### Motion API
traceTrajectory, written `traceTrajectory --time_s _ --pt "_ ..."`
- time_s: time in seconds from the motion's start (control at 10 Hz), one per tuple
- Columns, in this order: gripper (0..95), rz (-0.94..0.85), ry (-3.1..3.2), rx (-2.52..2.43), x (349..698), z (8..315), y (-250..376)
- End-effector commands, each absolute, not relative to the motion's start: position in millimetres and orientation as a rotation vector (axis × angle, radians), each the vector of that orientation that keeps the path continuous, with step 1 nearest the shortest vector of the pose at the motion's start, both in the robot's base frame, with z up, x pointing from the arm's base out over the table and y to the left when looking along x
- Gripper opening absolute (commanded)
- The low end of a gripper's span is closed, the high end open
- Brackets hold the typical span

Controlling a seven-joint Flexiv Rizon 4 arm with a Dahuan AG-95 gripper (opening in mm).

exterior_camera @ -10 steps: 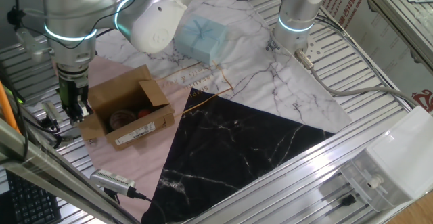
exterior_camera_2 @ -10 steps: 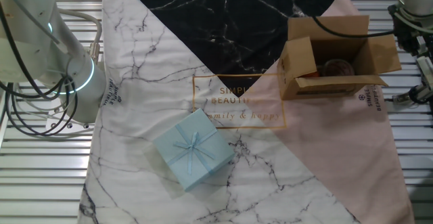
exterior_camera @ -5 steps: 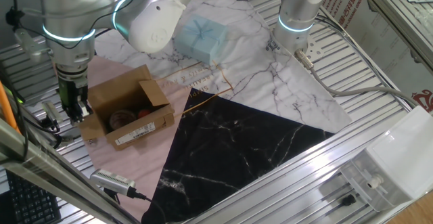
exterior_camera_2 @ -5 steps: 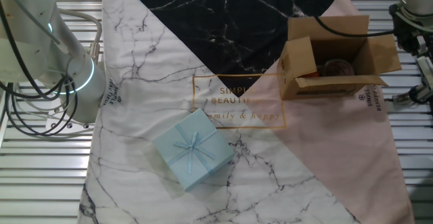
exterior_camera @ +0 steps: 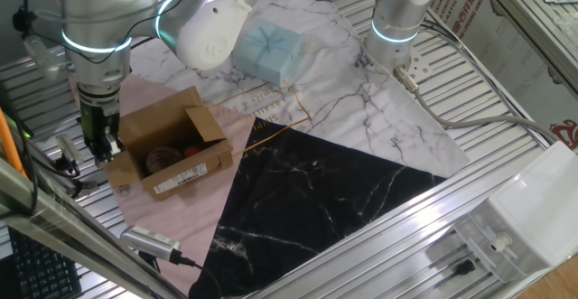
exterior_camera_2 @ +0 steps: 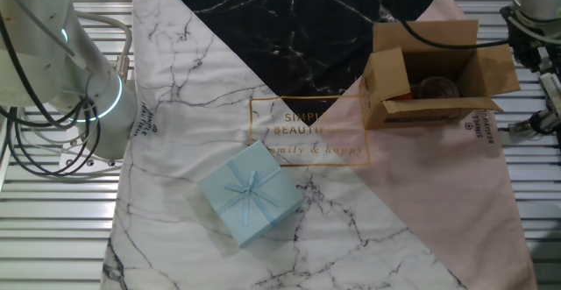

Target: Cover the box

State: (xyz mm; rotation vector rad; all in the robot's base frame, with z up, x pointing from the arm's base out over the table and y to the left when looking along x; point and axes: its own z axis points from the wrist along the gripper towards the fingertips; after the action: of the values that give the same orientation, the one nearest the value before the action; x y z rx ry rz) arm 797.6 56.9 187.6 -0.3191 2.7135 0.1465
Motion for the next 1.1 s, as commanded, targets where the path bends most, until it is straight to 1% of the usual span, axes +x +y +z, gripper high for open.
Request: traceTrajectory --time_s 0.1,1.1 --pt "0.0 0.144 2.72 -0.324 798.0 187.6 56.9" --pt "0.0 0.137 2.724 -0.331 798.0 187.5 56.9"
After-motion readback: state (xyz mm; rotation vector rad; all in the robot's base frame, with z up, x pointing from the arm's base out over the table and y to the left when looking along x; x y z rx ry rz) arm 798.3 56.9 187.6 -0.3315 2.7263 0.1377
